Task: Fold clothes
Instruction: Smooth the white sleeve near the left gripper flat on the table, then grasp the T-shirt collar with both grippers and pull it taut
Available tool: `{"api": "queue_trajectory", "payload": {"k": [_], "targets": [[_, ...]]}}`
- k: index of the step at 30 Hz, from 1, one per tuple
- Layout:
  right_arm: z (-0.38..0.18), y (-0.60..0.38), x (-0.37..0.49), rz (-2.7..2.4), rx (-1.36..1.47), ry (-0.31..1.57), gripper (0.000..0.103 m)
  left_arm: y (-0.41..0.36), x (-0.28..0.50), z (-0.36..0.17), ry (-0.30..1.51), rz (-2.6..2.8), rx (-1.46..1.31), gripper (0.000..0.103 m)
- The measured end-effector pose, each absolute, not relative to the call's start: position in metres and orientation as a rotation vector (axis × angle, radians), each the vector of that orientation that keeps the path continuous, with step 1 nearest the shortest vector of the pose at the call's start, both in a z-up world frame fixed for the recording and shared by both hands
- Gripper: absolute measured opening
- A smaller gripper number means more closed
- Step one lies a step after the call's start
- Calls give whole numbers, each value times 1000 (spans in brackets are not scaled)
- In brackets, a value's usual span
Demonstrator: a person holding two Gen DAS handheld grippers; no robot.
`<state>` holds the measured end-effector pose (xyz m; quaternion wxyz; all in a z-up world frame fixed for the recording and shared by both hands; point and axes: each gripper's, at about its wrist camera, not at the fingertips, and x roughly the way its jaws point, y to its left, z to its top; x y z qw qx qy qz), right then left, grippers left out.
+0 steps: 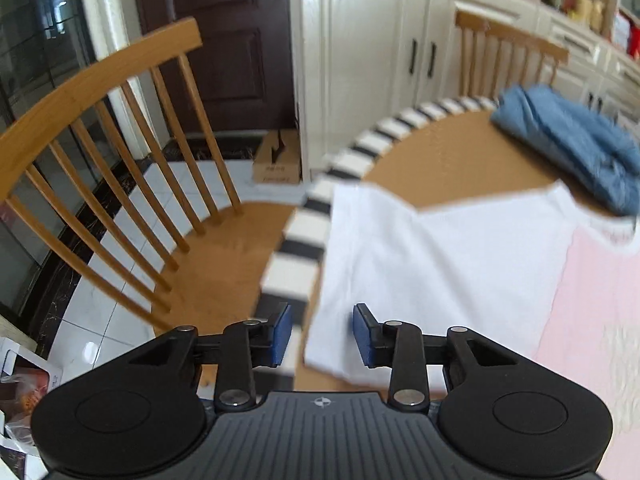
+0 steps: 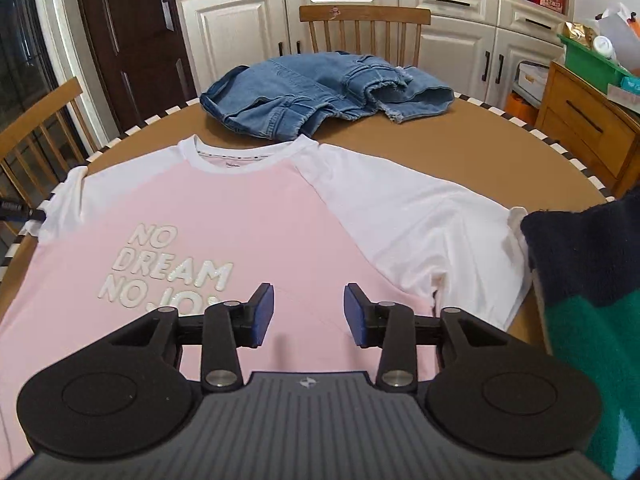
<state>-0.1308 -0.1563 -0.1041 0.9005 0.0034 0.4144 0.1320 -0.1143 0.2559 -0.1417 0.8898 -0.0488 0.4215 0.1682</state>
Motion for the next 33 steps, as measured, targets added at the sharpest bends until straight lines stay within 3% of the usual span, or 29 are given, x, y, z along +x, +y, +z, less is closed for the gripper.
{"api": "queue_trajectory", "payload": {"k": [1, 2, 9, 19, 22, 26, 33], "targets": [[-106, -156, -130, 266, 10, 864, 42, 252, -115, -143, 878, 342, -92, 12], [-108, -157, -129, 258, 13, 872, 42, 247, -117, -142, 886, 338, -84, 5], [-126, -153, -132, 242, 15, 912, 44, 224, -148, -140, 911, 364, 29, 4], [-135, -141, -139, 262, -81, 871, 63, 232, -162, -136, 921, 396, 13, 12], [-126, -153, -140, 260, -12, 829, 49, 239, -163, -129, 907, 405, -26, 23], [-108, -188, -131, 105, 41, 711, 49, 225, -171, -113, 828, 379, -66, 29], [-132, -230, -91, -80, 170, 834, 36, 166, -172, -110, 795, 219, -53, 34]]}}
